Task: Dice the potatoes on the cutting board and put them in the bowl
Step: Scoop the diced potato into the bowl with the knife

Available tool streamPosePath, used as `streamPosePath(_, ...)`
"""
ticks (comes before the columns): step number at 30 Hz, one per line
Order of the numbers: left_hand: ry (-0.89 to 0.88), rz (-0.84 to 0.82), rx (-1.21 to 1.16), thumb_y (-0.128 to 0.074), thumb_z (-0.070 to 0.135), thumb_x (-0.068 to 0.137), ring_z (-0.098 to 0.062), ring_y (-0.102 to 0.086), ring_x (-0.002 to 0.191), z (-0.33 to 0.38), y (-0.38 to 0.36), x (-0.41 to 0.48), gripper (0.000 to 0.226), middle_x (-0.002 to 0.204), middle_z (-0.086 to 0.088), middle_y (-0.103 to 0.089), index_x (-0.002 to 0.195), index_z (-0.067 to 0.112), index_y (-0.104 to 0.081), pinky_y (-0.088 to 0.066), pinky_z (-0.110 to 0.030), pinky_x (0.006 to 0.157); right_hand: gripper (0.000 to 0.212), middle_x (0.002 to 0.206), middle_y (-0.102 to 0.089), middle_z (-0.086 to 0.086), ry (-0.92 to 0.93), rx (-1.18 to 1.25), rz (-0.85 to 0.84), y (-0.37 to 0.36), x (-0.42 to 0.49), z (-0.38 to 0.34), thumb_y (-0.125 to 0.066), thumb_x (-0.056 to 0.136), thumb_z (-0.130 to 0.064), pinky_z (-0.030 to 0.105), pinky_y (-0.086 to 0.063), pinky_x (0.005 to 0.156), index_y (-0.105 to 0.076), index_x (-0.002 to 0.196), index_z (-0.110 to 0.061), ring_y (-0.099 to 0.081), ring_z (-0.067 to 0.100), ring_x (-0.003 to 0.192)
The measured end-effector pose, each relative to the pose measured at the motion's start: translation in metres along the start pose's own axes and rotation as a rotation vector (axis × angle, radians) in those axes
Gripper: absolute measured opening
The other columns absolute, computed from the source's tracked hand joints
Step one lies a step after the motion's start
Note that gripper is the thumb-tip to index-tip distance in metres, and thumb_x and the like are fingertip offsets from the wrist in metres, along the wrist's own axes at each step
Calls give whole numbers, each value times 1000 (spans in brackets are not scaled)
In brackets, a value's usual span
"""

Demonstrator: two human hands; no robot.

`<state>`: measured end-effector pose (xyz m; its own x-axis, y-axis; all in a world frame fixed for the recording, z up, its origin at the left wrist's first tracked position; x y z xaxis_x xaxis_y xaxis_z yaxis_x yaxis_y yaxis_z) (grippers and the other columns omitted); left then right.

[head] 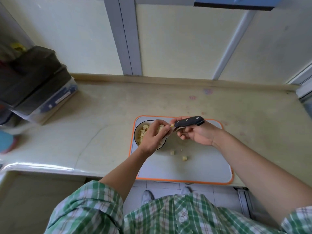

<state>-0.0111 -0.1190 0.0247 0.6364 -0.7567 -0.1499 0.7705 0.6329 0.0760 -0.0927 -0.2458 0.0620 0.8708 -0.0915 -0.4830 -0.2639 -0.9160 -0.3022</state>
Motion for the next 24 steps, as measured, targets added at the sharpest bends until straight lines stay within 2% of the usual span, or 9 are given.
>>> streamPosePath(4, 29, -5, -23, -53, 35, 90, -8, -53, 71, -8, -1, 8, 23, 76, 7, -60, 93, 12, -50, -42, -26, 73, 39, 80, -56, 4, 69, -34, 33, -4, 1, 6, -45, 66, 8, 22, -45, 57, -59, 98, -10, -52, 13, 67)
streamPosePath(6, 40, 34, 24, -53, 42, 87, -14, -53, 80, -14, 1, 13, 19, 86, -6, -59, 88, 23, -52, -42, -31, 77, 32, 75, -54, 1, 102, -52, 21, -8, -1, 6, -54, 67, 4, 21, -43, 56, -56, 95, -10, -51, 10, 64)
streamPosePath(10, 78, 48, 113, -49, 41, 89, -16, -50, 89, -24, 4, 18, 7, 98, -11, -54, 84, 38, -51, -42, -30, 82, 20, 68, -49, -1, 194, -56, 68, -12, -2, 6, -63, 72, -6, 18, -37, 51, -53, 89, -10, -48, 9, 60)
streamPosePath(12, 112, 47, 116, -49, 31, 96, -15, -48, 98, -26, 6, 19, 8, 104, -9, -48, 89, 30, -53, -40, -26, 87, 16, 71, -47, 1, 225, -40, 112, -8, -3, 4, -62, 73, -9, 18, -37, 52, -53, 85, -11, -46, 11, 61)
streamPosePath(15, 155, 56, 136, -48, 22, 99, -16, -43, 109, -33, 10, 21, 12, 107, -4, -42, 95, 15, -56, -38, -10, 87, 14, 77, -47, 2, 231, -62, 122, -4, -6, 0, -59, 72, -8, 18, -37, 55, -53, 84, -11, -43, 13, 65)
streamPosePath(16, 152, 56, 142, -48, 23, 98, -18, -43, 112, -34, 10, 22, 12, 106, -4, -43, 94, 15, -56, -39, -12, 92, 14, 76, -47, 2, 230, -71, 115, -3, -6, -1, -58, 72, -8, 19, -36, 55, -53, 84, -11, -43, 12, 66)
streamPosePath(18, 132, 52, 178, -50, 27, 96, -24, -43, 113, -34, 10, 24, 12, 102, -1, -46, 90, 20, -56, -39, -33, 103, 15, 72, -47, -2, 232, -80, 109, -1, -8, -2, -57, 70, -7, 20, -33, 55, -52, 84, -11, -42, 10, 64)
streamPosePath(19, 139, 48, 228, -49, 27, 96, -24, -41, 113, -33, 10, 24, 11, 101, 1, -47, 90, 21, -56, -37, -37, 103, 16, 69, -47, -4, 236, -79, 110, 0, -8, -2, -57, 69, -8, 20, -33, 54, -51, 83, -11, -41, 9, 63)
streamPosePath(24, 174, 140, 533, -44, 32, 96, -21, -30, 118, -36, 17, 24, 15, 118, -3, -46, 102, 21, -54, -22, -32, 100, 25, 67, -47, -9, 269, -43, 156, 10, -11, -5, -63, 59, -21, 19, -34, 51, -51, 80, -15, -43, 8, 62)
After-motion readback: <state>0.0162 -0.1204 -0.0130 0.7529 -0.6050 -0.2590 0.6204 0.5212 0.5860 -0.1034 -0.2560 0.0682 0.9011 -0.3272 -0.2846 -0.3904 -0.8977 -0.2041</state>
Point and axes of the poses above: each hand's wrist, its own x-axis towards the middle knuckle, its own y-axis out of the back of the hand, z = x × y, the point moved 5 cm from there along x, towards the middle knuckle
